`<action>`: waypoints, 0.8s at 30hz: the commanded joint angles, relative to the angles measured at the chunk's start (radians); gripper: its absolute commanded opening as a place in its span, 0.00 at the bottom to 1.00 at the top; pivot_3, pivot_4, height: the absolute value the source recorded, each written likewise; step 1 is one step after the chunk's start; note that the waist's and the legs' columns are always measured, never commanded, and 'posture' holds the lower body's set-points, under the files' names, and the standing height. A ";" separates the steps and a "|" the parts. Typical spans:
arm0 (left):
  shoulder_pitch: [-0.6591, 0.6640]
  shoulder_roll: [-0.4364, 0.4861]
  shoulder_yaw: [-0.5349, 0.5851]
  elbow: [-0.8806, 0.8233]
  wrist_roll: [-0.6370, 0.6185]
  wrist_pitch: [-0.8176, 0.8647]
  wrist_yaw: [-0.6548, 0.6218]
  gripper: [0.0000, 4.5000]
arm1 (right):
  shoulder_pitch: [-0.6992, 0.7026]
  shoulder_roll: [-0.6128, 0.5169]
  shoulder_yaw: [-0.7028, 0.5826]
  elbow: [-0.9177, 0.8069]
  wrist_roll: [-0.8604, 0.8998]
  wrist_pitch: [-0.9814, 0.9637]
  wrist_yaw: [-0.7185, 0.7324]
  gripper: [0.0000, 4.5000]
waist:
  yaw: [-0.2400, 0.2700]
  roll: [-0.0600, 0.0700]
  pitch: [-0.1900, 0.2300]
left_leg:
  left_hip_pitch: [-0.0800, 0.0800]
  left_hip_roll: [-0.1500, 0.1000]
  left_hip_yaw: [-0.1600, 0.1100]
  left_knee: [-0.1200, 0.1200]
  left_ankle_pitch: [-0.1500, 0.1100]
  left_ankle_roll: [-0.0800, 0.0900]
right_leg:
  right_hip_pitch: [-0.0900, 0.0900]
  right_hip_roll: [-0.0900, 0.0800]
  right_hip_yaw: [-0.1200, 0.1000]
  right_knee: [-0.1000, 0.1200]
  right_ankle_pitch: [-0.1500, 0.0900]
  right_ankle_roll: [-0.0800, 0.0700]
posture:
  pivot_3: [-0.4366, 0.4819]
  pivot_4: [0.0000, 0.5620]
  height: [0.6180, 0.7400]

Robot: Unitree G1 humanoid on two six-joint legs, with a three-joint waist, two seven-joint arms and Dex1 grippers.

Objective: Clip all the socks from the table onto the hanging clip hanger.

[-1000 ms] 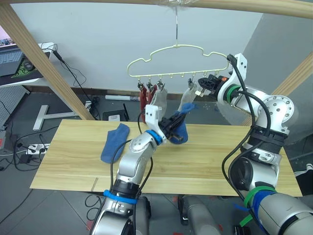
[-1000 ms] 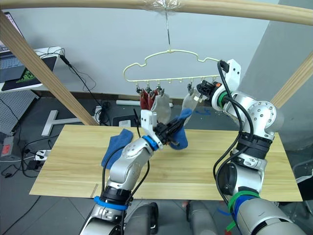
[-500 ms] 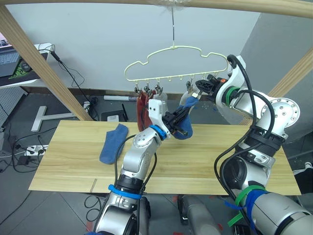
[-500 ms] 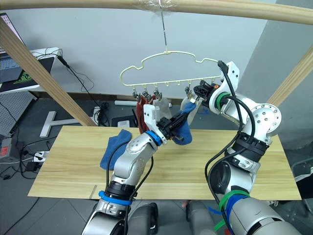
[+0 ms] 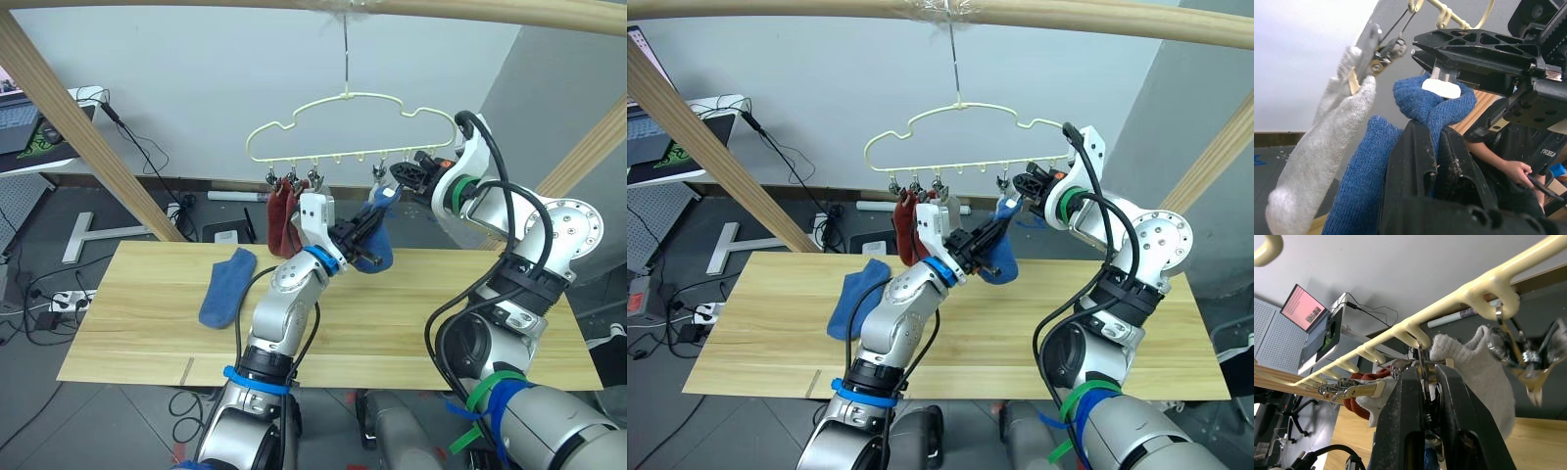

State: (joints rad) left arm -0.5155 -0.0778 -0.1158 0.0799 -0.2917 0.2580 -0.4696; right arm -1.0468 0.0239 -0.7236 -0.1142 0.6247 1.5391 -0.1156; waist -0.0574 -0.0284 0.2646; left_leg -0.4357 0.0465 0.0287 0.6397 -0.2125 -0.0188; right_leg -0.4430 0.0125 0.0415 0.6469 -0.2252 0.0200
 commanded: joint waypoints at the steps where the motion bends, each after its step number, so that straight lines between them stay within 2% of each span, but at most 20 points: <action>1: -0.003 -0.013 -0.015 -0.056 -0.019 0.003 -0.006 0.00 | -0.034 0.009 -0.028 -0.038 0.035 0.008 0.012 0.18 | 0.000 0.000 0.000 | 0.000 0.000 0.000 0.000 0.000 0.000 | 0.000 0.000 0.000 0.000 0.000 0.000 | 0.37 0.46 1.00; 11: -0.008 -0.039 -0.028 -0.068 -0.072 0.073 -0.025 0.00 | -0.018 -0.033 -0.011 -0.092 0.065 0.008 0.051 0.95 | -0.001 0.000 0.000 | 0.000 0.000 0.000 0.000 0.000 0.000 | 0.000 0.000 0.000 0.000 0.000 0.000 | 0.36 0.47 1.00; 12: -0.009 -0.047 -0.024 -0.069 -0.084 0.085 -0.023 0.00 | -0.011 -0.042 -0.005 -0.102 0.065 0.009 0.056 0.99 | -0.001 0.000 0.000 | 0.000 0.000 0.000 0.000 0.000 0.000 | 0.000 0.000 0.000 0.000 0.000 0.000 | 0.36 0.47 1.00; 16: -0.012 -0.052 -0.018 -0.073 -0.108 0.115 -0.027 0.00 | 0.025 -0.086 0.059 -0.131 0.060 -0.019 0.093 0.99 | -0.003 0.000 0.000 | 0.000 -0.001 0.000 0.000 0.000 0.000 | 0.000 0.000 0.000 -0.001 0.000 0.000 | 0.35 0.48 1.00; 19: -0.002 -0.072 0.015 -0.043 -0.169 0.165 -0.028 0.20 | 0.140 -0.186 0.154 -0.225 0.061 -0.095 0.181 1.00 | -0.005 0.000 0.000 | 0.000 -0.001 -0.001 0.000 0.000 0.000 | 0.000 0.001 0.000 0.000 0.000 0.000 | 0.34 0.48 1.00; 22: 0.003 -0.071 0.046 -0.008 -0.200 0.189 -0.028 0.39 | 0.204 -0.198 0.154 -0.271 0.075 -0.142 0.199 1.00 | -0.009 0.000 0.000 | 0.000 -0.001 0.000 0.000 0.000 0.000 | 0.000 0.001 0.000 -0.001 0.000 0.000 | 0.33 0.48 1.00; 24: 0.005 -0.059 0.049 0.006 -0.194 0.187 -0.032 0.54 | 0.265 -0.246 0.213 -0.306 0.062 -0.201 0.246 1.00 | -0.016 0.000 0.000 | 0.000 -0.001 0.000 0.000 0.000 0.000 | 0.000 0.001 0.001 -0.001 0.000 0.000 | 0.33 0.48 1.00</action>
State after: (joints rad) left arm -0.5119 -0.1299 -0.0675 0.0951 -0.4708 0.4519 -0.4912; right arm -0.7992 -0.1883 -0.5488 -0.3542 0.6714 1.4007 0.0854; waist -0.0738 -0.0283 0.2646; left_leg -0.4358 0.0454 0.0289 0.6398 -0.2125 -0.0188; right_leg -0.4431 0.0136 0.0424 0.6465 -0.2255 0.0205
